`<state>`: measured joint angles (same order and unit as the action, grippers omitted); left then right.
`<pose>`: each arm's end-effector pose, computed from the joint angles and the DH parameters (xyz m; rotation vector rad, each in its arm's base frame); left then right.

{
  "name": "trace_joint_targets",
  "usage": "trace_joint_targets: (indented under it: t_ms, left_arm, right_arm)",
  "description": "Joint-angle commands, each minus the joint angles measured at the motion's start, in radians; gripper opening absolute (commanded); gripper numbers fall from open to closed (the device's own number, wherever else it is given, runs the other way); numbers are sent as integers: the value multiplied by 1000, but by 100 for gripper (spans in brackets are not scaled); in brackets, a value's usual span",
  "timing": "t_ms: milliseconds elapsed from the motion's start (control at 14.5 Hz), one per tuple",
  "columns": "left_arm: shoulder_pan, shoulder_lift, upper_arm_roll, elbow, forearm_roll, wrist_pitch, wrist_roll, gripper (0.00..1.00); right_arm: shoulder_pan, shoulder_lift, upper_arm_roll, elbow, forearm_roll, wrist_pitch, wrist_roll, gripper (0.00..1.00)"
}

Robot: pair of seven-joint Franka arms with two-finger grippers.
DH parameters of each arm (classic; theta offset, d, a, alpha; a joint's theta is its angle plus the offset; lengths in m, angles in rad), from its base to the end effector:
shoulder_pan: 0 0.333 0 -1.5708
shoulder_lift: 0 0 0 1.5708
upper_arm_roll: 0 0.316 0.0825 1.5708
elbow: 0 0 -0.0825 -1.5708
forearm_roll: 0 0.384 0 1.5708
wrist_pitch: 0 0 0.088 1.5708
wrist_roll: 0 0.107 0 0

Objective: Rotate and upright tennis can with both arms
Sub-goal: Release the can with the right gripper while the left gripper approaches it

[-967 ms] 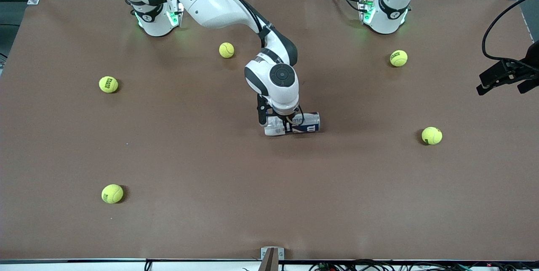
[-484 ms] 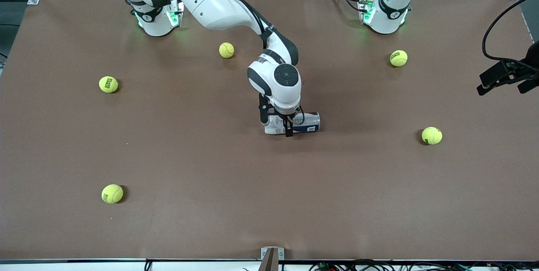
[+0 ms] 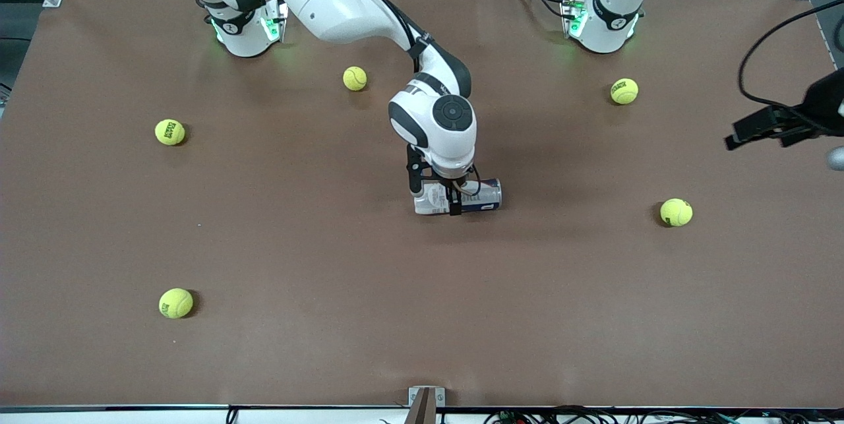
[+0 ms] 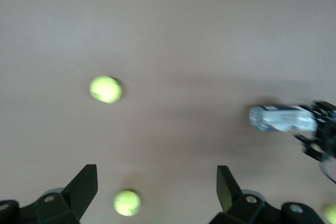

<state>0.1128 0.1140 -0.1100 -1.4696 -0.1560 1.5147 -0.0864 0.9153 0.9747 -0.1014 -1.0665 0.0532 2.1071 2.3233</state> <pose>0.5832 -0.0119 0.6043 2.9713 0.1279 -0.1118 0.5155 0.5889 0.2427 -2.2598 2.0796 -0.0550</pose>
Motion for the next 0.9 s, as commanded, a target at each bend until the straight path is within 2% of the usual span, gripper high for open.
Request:
trace_joint_targets:
  t_ms: [0, 207, 415, 484, 691, 829]
  left_arm:
    - [2, 7, -22, -73, -77, -2, -15, 100]
    - [4, 36, -22, -225, -276, 112, 16, 100]
    - [1, 96, -40, -377, -501, 258, 146, 100]
    - [-1, 133, -57, -402, -560, 309, 183, 100]
    - [-1, 272, -155, -420, -700, 477, 241, 100]
    - [-1, 358, -219, -420, -781, 595, 260, 100]
  right_arm:
    - [-1, -31, 11, 45, -12, -100, 16, 100]
    - [-27, -85, 14, 48, -4, -173, -36, 100]
    - [-79, -114, 14, 46, 0, -225, -224, 100]
    - [-108, -143, 14, 40, 1, -231, -327, 100]
    - [-226, -233, 11, 19, 4, -372, -678, 100]
    - [-324, -331, 12, -56, 14, -407, -931, 100]
